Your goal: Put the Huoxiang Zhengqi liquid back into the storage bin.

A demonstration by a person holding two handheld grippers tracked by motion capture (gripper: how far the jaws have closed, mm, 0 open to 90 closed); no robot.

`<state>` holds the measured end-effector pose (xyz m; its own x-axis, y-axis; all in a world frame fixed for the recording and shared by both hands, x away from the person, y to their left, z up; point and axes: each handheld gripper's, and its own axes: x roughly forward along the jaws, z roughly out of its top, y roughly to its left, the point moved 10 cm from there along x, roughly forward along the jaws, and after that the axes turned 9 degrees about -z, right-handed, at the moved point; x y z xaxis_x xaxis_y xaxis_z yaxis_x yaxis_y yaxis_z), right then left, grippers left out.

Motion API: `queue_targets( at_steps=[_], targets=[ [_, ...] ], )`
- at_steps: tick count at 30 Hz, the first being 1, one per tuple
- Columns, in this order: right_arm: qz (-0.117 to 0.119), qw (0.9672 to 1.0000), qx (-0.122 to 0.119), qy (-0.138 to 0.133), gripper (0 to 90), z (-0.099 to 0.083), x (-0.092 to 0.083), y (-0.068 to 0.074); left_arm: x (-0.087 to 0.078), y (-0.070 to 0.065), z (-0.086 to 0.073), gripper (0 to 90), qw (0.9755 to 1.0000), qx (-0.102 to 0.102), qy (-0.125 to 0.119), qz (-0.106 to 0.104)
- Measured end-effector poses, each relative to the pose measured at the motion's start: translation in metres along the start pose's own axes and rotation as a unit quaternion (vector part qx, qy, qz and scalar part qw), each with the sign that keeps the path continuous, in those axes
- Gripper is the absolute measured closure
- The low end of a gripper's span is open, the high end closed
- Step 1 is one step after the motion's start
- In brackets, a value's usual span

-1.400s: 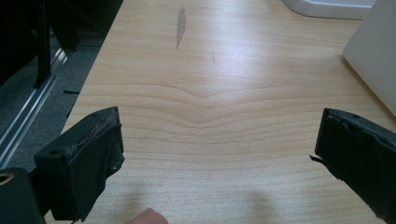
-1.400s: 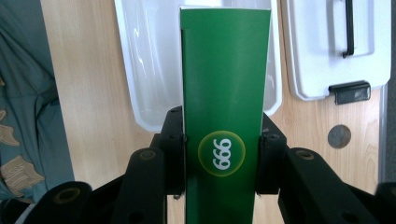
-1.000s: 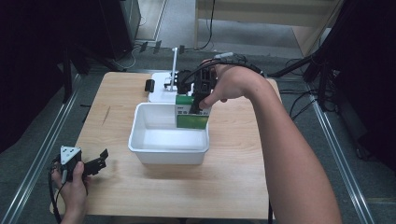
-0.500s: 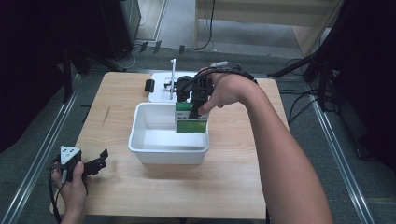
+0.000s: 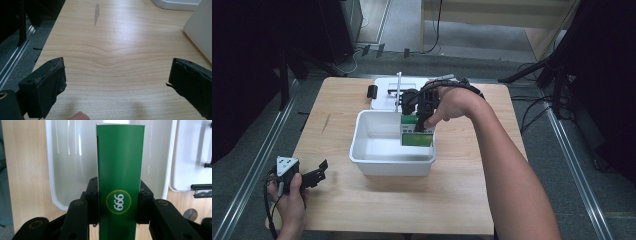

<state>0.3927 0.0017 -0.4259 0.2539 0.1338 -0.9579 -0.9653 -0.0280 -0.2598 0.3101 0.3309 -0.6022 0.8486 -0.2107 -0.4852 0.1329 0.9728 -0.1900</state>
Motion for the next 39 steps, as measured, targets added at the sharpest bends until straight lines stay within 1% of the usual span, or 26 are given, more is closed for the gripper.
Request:
queue_targets(
  at_steps=[2, 5, 8, 10, 14, 17, 22, 23, 27, 28, 39],
  targets=[
    [0.0, 1.0, -0.002, -0.001, 64.2, 0.0, 0.005, 0.0, 0.0, 0.0, 0.0, 1.8, 1.0, 0.0, 0.0, 0.0],
    [0.005, 1.0, 0.005, -0.001, 64.2, -0.001, 0.012, 0.002, 0.0, 0.0, 0.0, 1.8, 1.0, 0.0, 0.001, 0.0],
    [0.004, 1.0, 0.002, -0.002, 64.2, -0.002, 0.018, 0.002, 0.0, 0.0, 0.0, 1.8, 1.0, -0.001, 0.001, -0.001],
    [0.005, 1.0, 0.005, 0.002, 64.2, -0.002, 0.022, 0.004, 0.0, 0.0, 0.0, 1.8, 1.0, 0.0, 0.001, -0.001],
    [0.007, 1.0, -0.001, 0.001, 64.2, -0.002, 0.028, 0.004, 0.0, 0.0, 0.0, 1.8, 1.0, 0.0, 0.001, -0.001],
    [0.007, 0.9999, 0.006, 0.005, 64.2, -0.003, 0.035, 0.005, 0.0, 0.0, 0.0, 1.8, 1.0, 0.0, 0.0, -0.001],
    [0.009, 0.9999, 0.006, 0.0, 64.2, -0.003, 0.043, 0.005, 0.0, 0.0, 0.0, 1.8, 1.0, 0.0, 0.0, -0.001],
    [0.008, 0.9999, 0.01, 0.005, 64.2, -0.004, 0.044, 0.006, 0.0, 0.0, 0.0, 1.8, 1.0, 0.0, 0.0, -0.001],
    [0.007, 0.9999, 0.008, 0.007, 64.1, -0.003, 0.051, 0.006, 0.0, 0.0, 0.0, 1.8, 1.0, 0.0, 0.0, -0.001],
    [0.008, 0.9999, 0.008, 0.011, 64.1, -0.004, 0.052, 0.007, 0.0, 0.0, 0.0, 1.8, 1.0, 0.0, 0.0, -0.001],
    [0.012, 0.9997, 0.009, 0.021, 63.4, -0.004, 0.066, 0.008, 0.0, 0.0, 0.0, 1.8, 1.0, -0.001, 0.0, -0.001]
  ],
)
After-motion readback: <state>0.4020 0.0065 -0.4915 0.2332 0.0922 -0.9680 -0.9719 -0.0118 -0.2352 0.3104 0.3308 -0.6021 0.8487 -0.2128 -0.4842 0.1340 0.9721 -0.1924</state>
